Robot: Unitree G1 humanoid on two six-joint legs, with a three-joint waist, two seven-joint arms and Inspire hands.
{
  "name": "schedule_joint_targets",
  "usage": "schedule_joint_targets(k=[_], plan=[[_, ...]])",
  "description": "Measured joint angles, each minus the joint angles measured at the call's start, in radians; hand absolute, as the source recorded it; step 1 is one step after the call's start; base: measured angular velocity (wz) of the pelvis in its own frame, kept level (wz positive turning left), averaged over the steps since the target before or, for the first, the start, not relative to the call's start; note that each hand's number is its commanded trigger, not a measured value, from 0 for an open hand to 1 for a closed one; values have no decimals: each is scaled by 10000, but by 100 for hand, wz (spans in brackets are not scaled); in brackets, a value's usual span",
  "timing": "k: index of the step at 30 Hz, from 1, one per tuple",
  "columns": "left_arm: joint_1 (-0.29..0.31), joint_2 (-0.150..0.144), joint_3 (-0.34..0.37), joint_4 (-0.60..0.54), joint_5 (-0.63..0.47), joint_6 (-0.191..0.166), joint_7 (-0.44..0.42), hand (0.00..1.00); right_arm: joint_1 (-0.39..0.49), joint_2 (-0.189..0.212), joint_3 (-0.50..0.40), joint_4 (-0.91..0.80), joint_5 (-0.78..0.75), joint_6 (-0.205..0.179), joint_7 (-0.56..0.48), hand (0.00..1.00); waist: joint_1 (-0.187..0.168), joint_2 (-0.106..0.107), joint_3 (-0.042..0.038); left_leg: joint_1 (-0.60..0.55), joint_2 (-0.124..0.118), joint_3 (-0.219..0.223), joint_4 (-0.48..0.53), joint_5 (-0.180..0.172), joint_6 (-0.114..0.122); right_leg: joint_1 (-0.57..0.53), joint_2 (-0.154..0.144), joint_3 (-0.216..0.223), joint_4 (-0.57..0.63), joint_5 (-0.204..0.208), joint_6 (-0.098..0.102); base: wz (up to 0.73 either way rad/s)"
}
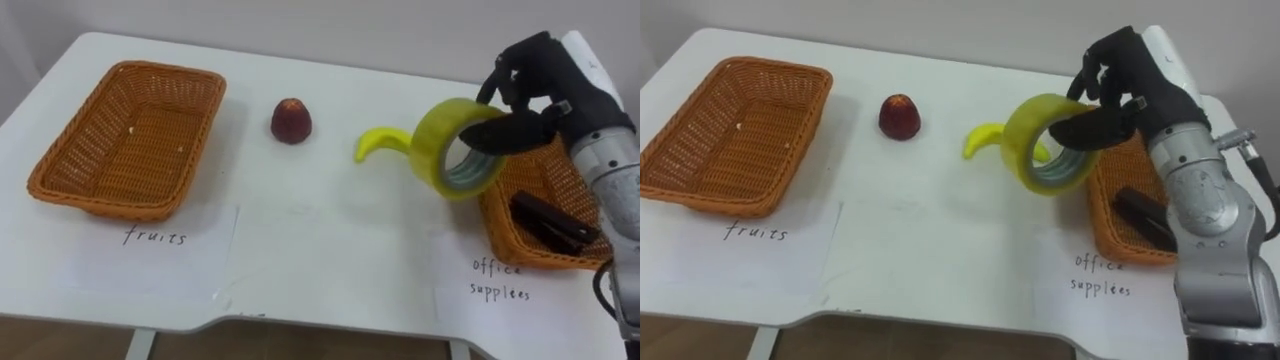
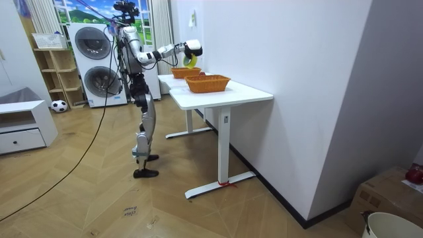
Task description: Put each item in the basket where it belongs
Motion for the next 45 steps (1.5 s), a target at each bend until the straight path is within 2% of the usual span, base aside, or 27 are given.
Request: schedule_joint_targets(k=[6, 9, 13, 22, 26, 37, 45], plan=[[75, -36, 50, 14, 10, 11, 171, 0, 36, -1, -81, 127, 86, 2, -585, 100, -177, 37, 0, -26, 2, 13, -1, 0, 0, -9, -1, -19, -2, 0, 0, 0], [145, -69, 290, 5, 10, 37, 167, 0, 60, 0, -124, 127, 87, 2, -852, 100, -336, 30, -10, -32, 4, 15, -1, -1, -1, -10, 0, -22, 0, 0, 0, 0], [151, -73, 402, -3, 10, 91, 177, 0, 374, -1, -396, 127, 106, 2, -1173, 100, -361, 13, -75, -6, 8, 72, 0, 0, -1, -19, -3, -14, 1, 0, 0, -3], [180, -73, 414, -46, 34, 184, 189, 0, 652, -1, -449, 128, 105, 28, -1336, 100, -402, 6, -98, 4, 20, 147, 1, 0, -2, -29, -5, -14, 9, 0, 0, -3], [241, -71, 410, -139, 20, 188, 190, 0, 655, -32, -553, 758, 409, 26, -1438, 100, -452, -53, -124, -7, 18, 119, 1, 0, -2, -28, -7, -22, 13, 0, -1, 0], [249, -71, 440, -199, 22, 172, 174, 0, 656, -271, -881, 1532, 419, 8, -1712, 100, -600, -76, -101, -78, 16, 145, -38, -1, -1, -147, -2, -19, 14, 1, -1, 0], [229, -63, 442, -276, 2, 166, 176, 0, 656, -301, -897, 2094, 773, 7, -1806, 100, -634, -92, -47, -97, 19, 120, -83, -1, -1, -210, -1, 1, 10, 1, -1, 0]])
